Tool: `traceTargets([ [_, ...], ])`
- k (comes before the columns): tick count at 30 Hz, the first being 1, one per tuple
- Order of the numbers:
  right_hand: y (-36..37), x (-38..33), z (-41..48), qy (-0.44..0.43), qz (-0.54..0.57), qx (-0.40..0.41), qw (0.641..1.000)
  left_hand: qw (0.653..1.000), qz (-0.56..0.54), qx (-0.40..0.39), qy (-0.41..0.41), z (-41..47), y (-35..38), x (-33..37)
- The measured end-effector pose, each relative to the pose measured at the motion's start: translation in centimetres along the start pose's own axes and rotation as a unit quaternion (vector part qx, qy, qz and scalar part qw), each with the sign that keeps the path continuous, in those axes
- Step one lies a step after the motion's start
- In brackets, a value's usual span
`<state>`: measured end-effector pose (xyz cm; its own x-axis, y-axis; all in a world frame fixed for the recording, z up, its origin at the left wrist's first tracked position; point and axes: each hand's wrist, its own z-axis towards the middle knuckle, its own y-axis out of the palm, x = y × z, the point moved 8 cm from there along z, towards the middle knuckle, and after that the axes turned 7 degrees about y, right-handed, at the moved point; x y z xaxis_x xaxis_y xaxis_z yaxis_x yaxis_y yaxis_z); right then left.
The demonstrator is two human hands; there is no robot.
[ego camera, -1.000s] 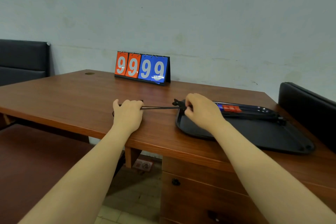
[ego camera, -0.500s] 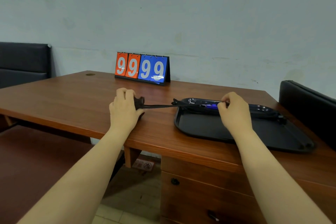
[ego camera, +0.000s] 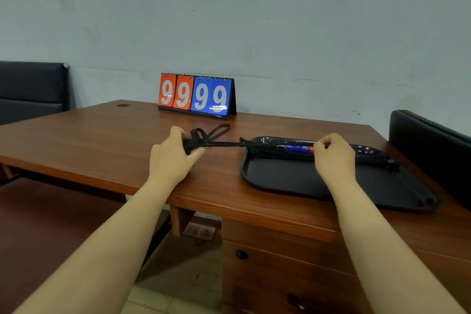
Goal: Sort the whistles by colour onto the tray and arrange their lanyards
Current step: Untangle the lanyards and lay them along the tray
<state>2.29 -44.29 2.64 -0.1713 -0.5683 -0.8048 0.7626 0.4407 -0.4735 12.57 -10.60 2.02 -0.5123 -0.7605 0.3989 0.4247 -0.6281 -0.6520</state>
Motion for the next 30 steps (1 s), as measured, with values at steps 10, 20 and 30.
traceTargets([
  [10, 0.3, 0.3, 0.1, 0.006, -0.009, -0.021, 1.0, 0.998, 0.063, -0.009, 0.024, 0.9, 1.1, -0.8],
  [20, 0.9, 1.3, 0.7, 0.073, 0.049, -0.038, 0.995, 0.968, 0.064, 0.108, -0.217, -0.5, -1.9, -3.8],
  [30, 1.6, -1.0, -0.7, -0.016, 0.04, -0.102, 0.994, 0.986, 0.0, -0.164, 0.032, 0.5, 3.1, -0.3],
])
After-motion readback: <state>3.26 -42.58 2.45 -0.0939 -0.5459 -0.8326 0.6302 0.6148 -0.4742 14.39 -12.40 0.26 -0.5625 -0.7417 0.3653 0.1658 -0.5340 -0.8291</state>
